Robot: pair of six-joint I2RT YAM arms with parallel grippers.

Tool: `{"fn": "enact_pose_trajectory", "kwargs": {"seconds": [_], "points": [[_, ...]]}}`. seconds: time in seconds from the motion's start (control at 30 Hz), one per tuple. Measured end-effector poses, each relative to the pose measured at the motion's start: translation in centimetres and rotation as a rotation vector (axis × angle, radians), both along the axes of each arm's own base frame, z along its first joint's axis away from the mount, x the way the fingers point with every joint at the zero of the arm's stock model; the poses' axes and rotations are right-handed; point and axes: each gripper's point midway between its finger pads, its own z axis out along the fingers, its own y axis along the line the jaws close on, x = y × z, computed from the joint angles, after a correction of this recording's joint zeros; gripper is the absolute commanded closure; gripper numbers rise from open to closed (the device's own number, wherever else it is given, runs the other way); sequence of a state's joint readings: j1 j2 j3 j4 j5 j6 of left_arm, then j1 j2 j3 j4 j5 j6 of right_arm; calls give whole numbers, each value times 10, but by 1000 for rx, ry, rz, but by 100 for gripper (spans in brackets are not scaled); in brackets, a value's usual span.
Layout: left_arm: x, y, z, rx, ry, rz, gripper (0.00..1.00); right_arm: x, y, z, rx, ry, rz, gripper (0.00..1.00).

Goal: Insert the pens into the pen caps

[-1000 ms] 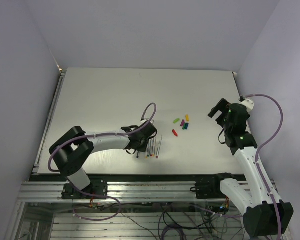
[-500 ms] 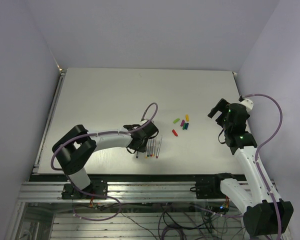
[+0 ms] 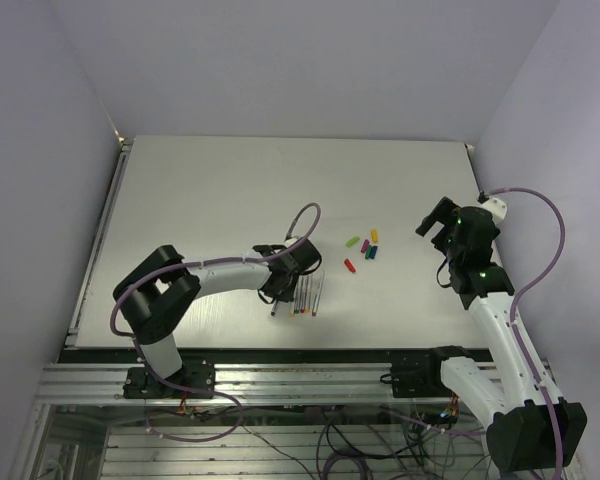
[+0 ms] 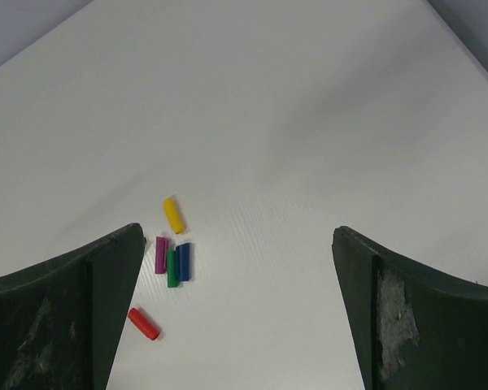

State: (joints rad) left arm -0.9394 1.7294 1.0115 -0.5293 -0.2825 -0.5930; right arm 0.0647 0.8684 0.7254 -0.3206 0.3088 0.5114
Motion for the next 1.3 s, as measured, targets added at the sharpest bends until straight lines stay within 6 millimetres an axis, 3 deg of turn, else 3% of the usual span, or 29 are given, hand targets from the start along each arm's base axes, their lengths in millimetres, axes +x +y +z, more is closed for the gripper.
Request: {"fn": "enact_pose_trajectory", "kwargs": {"seconds": [0.2, 0.23, 0.27, 0.47, 0.8, 1.07, 1.17, 1.3], "points": [[1, 1, -1, -2, 14, 10, 79, -1, -1, 0, -3, 2, -5, 0], [1, 1, -1, -4, 16, 12, 89, -1, -1, -1, -3, 4, -5, 0], [1, 1, -1, -7, 18, 15, 92, -1, -1, -1, -3, 5, -6, 0], [3, 2, -1, -21, 21, 28, 93, -3, -1, -7, -7, 31, -4, 0], [19, 23, 3, -21, -15, 75, 93, -6, 6, -37, -12, 155, 35, 0], [45, 26, 32, -34, -123, 92, 93, -9, 28, -67, 85, 233, 106, 0], [56, 21, 43, -52, -154, 94, 93, -11, 35, -77, 122, 257, 120, 24], [64, 16, 52, -82, -180, 101, 93, -7, 40, -76, 150, 237, 130, 32]]}}
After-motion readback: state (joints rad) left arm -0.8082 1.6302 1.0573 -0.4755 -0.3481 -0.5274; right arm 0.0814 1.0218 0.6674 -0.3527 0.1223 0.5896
